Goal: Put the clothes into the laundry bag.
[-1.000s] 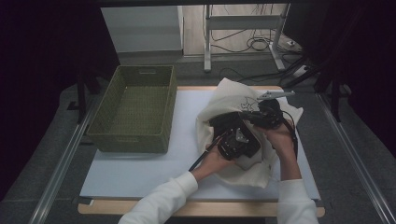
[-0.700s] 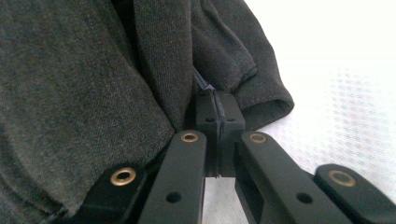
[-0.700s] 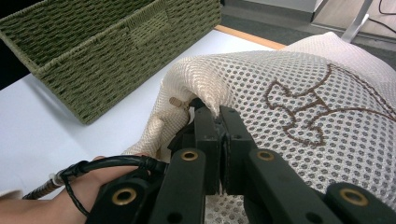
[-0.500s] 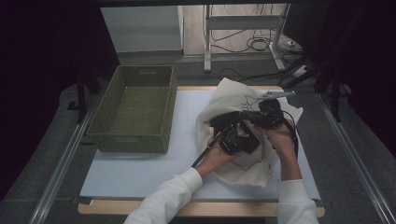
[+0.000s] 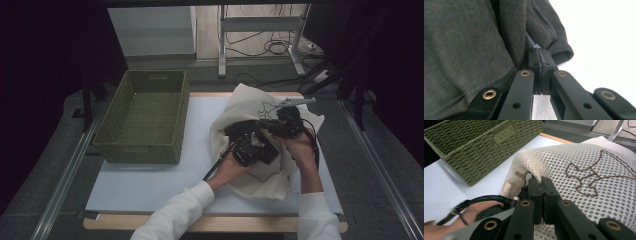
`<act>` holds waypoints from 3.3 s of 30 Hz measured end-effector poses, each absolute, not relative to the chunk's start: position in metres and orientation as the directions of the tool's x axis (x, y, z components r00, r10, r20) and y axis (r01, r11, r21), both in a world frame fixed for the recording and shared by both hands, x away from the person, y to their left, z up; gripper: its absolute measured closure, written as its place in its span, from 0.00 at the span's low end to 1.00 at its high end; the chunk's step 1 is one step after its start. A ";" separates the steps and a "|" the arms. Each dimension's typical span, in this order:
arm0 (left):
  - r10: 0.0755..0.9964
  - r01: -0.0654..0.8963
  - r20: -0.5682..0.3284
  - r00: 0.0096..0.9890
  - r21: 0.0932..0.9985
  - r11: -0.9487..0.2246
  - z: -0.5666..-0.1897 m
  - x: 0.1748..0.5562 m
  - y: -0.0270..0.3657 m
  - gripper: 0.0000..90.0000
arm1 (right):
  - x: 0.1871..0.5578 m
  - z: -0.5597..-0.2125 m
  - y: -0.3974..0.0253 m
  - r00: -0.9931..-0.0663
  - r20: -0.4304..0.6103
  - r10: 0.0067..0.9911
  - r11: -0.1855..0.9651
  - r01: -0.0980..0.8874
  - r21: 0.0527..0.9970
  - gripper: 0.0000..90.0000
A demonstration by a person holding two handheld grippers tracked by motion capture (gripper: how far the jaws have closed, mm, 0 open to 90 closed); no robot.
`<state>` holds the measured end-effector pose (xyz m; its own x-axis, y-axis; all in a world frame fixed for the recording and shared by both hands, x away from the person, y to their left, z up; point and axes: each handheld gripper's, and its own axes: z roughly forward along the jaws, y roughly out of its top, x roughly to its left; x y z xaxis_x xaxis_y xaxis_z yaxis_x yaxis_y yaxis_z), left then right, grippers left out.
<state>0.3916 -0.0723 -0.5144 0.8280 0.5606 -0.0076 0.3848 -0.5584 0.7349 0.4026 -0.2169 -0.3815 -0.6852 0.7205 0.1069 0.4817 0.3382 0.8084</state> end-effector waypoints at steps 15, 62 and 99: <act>0.575 0.375 -0.016 0.818 0.772 -0.512 -0.509 0.344 0.005 0.97 | 0.397 -0.387 -0.207 -0.690 0.094 0.718 0.368 0.490 0.790 0.97; 0.590 0.440 -0.088 0.803 0.755 -0.486 -0.523 0.330 0.065 0.54 | 0.378 -0.434 -0.207 -0.734 0.169 0.658 0.447 0.561 0.697 0.95; 0.631 0.484 -0.099 0.769 0.735 -0.474 -0.532 0.328 0.092 0.42 | 0.363 -0.477 -0.214 -0.767 0.252 0.590 0.536 0.605 0.588 0.97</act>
